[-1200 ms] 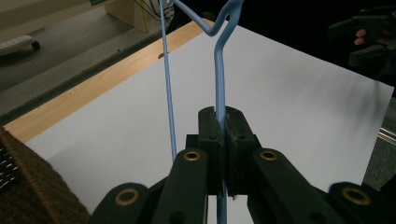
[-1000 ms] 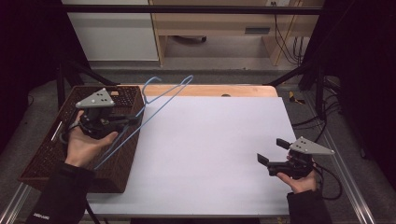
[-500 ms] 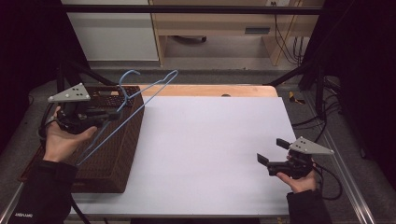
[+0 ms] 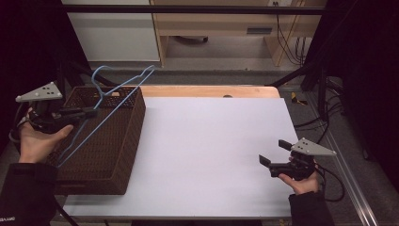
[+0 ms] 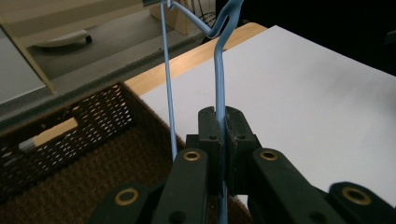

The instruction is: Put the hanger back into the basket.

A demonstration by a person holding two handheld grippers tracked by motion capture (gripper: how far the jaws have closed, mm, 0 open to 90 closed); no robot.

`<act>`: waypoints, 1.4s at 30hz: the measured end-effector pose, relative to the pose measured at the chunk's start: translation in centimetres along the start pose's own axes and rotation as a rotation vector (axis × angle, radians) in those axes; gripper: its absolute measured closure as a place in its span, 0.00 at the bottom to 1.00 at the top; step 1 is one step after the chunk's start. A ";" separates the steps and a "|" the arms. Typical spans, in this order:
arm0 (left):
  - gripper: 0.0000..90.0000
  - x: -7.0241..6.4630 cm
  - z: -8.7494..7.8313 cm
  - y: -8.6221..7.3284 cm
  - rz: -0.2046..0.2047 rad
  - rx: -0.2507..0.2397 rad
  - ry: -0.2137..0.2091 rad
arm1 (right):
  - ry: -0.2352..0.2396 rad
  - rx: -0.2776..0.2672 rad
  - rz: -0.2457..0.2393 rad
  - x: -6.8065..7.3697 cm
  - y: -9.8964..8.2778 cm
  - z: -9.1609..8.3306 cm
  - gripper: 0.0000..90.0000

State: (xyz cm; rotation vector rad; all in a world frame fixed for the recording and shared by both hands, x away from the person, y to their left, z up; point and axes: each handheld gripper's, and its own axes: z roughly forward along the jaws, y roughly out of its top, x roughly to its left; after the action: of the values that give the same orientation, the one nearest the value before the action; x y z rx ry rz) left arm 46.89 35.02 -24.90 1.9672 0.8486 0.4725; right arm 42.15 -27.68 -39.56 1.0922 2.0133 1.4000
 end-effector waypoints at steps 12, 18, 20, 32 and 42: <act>0.97 2.4 -0.5 -2.6 -0.025 0.036 0.024 | 0.002 0.006 -0.002 0.0 -0.1 0.2 0.05; 0.97 3.6 -0.7 -3.8 -0.041 0.048 0.036 | 0.001 0.005 -0.001 0.0 -0.1 0.2 0.05; 0.97 3.9 -0.7 -4.1 -0.042 0.057 0.044 | 0.003 0.004 0.004 0.0 0.0 0.1 0.05; 0.97 5.4 0.1 -5.9 -0.033 0.112 0.079 | 0.001 0.005 0.000 0.0 0.0 0.3 0.05; 0.97 6.1 2.3 -6.9 -0.022 0.167 0.077 | 0.000 0.004 0.002 -0.1 -0.1 0.3 0.05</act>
State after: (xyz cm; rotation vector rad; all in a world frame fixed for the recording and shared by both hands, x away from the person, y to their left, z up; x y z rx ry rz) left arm 49.92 40.41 -32.09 2.1004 0.9841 0.4804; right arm 42.36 -27.59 -39.72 1.0960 2.0163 1.3979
